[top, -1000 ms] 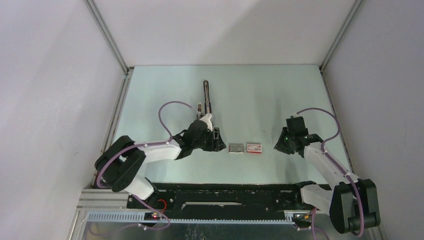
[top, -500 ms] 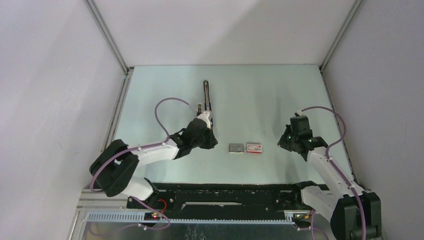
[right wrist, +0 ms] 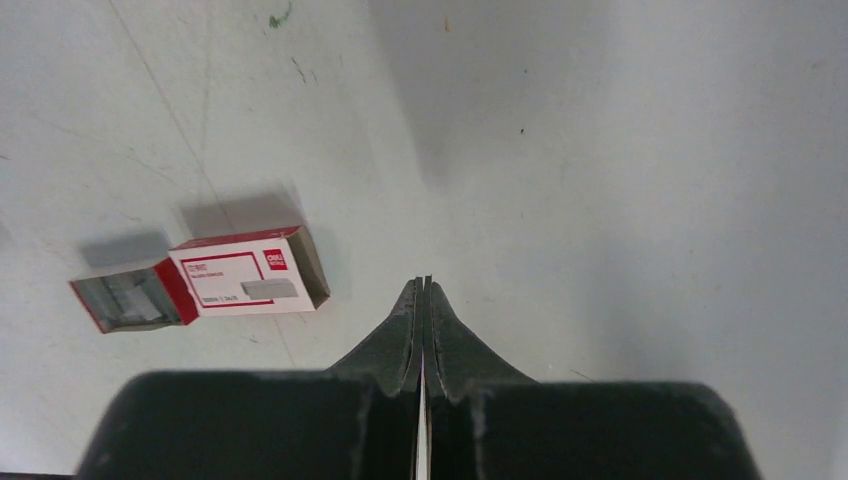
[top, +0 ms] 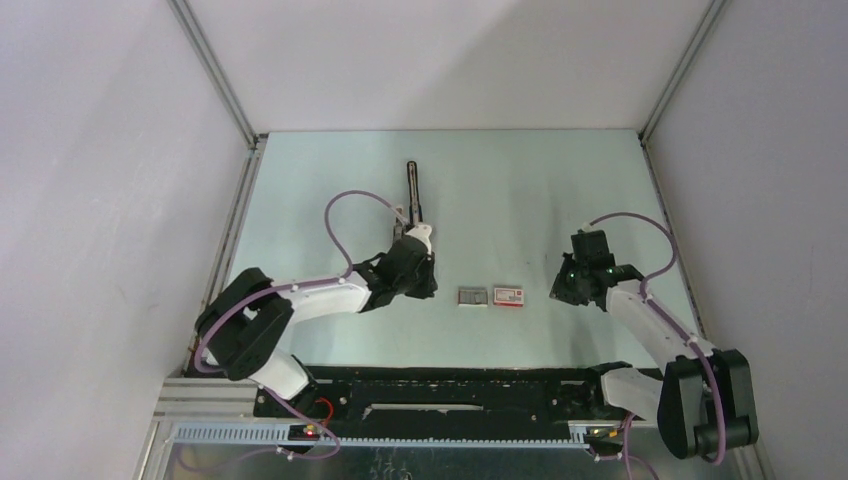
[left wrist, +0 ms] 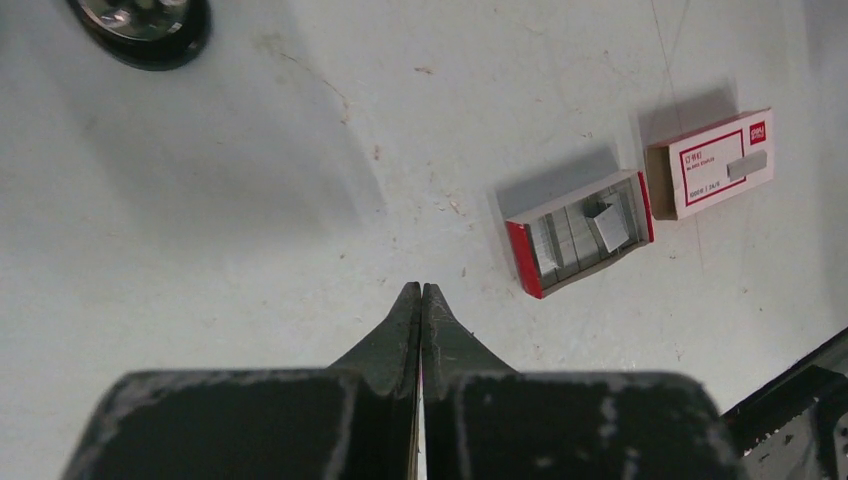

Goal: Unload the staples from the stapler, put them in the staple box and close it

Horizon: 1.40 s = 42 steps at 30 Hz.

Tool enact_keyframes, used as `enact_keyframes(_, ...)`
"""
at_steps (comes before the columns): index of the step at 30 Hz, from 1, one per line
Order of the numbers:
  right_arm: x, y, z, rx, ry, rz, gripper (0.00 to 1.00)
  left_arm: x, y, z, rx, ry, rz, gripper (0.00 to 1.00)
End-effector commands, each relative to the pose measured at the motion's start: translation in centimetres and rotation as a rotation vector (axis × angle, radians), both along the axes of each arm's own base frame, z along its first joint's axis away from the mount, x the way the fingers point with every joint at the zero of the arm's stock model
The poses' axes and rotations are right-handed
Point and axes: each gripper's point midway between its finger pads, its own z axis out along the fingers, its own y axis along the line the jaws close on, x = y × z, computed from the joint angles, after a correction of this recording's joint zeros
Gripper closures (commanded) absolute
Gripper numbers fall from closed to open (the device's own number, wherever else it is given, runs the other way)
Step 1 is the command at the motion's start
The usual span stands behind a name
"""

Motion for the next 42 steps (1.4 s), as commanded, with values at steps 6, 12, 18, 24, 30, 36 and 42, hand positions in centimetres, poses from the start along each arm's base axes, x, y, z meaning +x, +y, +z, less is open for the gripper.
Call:
enact_keyframes(6, 1.7, 1.3, 0.5, -0.096, 0.003, 0.072, 1.0, -0.5, -2.6, -0.1, -0.003, 0.002, -0.046, 1.0)
enact_keyframes(12, 1.9, 1.8, 1.0, -0.084, -0.026, 0.078, 1.0, -0.8, -2.9, 0.5, -0.049, -0.003, -0.048, 0.92)
enact_keyframes(18, 1.9, 1.9, 1.2, -0.079, -0.031, 0.086, 0.98, -1.3, -4.2, 1.8, -0.116, -0.027, -0.133, 0.75)
enact_keyframes(24, 1.9, 2.8, 2.3, -0.032, -0.064, 0.115, 0.97, -0.2, -3.0, 3.9, -0.077, -0.169, -0.15, 0.67)
enact_keyframes(30, 1.2, 4.2, 3.2, 0.035, -0.076, 0.174, 0.96, 1.3, -3.1, 6.0, -0.002, -0.351, -0.264, 0.52)
enact_keyframes(36, 0.2, 4.4, 3.8, 0.047, -0.078, 0.215, 0.96, 2.7, -2.9, 7.4, 0.086, -0.45, -0.323, 0.28)
enact_keyframes(42, 0.1, 4.4, 4.4, 0.049, -0.099, 0.221, 0.95, 3.5, -1.7, 11.3, 0.095, -0.423, -0.265, 0.02)
